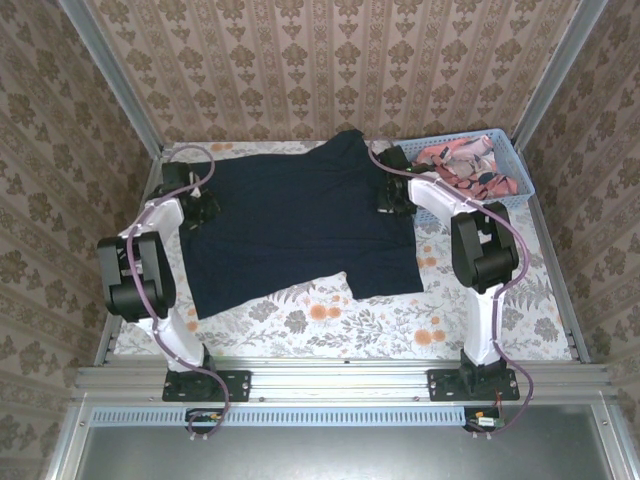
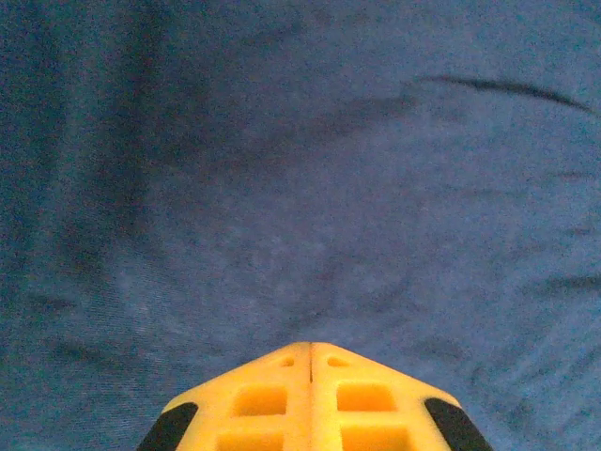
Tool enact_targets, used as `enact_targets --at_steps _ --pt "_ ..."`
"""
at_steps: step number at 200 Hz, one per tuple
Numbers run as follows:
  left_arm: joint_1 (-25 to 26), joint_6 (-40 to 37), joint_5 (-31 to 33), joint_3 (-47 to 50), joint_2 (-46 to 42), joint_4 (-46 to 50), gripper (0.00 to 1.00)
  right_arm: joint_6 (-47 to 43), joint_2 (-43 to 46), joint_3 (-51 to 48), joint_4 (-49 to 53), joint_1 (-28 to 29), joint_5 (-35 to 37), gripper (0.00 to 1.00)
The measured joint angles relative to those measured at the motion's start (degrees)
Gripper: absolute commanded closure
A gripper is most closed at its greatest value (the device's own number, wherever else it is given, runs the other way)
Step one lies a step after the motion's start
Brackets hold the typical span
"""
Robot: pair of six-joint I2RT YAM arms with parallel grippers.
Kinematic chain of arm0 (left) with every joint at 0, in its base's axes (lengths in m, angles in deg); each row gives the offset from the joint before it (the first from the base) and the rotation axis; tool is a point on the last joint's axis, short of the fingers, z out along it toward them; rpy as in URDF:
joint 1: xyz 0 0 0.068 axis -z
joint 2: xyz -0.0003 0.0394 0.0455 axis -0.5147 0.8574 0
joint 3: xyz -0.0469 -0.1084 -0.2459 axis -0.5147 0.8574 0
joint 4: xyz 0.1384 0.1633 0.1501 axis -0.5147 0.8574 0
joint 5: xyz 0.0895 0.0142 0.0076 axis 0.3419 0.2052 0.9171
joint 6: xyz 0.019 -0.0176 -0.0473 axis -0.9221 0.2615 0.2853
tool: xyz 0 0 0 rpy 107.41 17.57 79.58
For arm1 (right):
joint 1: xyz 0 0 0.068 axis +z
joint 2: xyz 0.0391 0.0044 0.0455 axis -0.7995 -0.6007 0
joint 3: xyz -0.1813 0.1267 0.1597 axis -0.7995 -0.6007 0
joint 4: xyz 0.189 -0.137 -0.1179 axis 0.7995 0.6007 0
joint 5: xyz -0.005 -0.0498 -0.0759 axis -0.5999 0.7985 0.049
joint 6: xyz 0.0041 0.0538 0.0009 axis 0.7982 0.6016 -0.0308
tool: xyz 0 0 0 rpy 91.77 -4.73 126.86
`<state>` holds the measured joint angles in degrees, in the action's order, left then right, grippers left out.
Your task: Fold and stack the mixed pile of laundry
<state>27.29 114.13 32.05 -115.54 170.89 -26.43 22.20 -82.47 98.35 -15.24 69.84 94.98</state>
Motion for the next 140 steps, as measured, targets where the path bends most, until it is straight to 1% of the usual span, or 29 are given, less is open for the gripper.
enact_targets --at_steps 19,42,48,66,82,109,128,140 --pt "-0.15 0.39 -0.13 -0.2 3.5 -0.72 1.0 0.0 -3.02 3.04 0.13 -0.02 -0.09 0.99" --pt "-1.84 0.39 0.15 -2.73 10.49 0.2 1.0 0.04 -6.47 5.16 0.98 -0.07 -0.22 0.97" --pt "-2.43 0.44 -0.9 -4.15 11.67 0.83 1.0 0.07 -7.15 5.51 1.51 -0.11 -0.33 0.96" --pt "-3.87 0.39 0.52 -9.66 14.47 1.86 1.0 0.31 -8.48 5.75 2.21 -0.11 -0.39 0.94" --pt "-4.83 0.33 1.03 -15.26 18.71 3.3 1.0 0.68 -8.63 5.75 2.21 -0.11 -0.55 0.91" --pt "-5.6 0.09 0.96 -26.77 25.66 7.56 1.0 1.46 -8.55 5.75 2.14 -0.11 -1.22 0.75" --pt "-5.73 -0.31 0.76 -33.64 29.55 10.36 1.0 1.27 -7.76 5.22 1.95 -0.11 -1.86 0.57" --pt "-5.73 -0.61 0.74 -36.96 31.34 12.07 1.0 0.81 -5.62 3.15 1.44 -0.11 -2.56 0.47"
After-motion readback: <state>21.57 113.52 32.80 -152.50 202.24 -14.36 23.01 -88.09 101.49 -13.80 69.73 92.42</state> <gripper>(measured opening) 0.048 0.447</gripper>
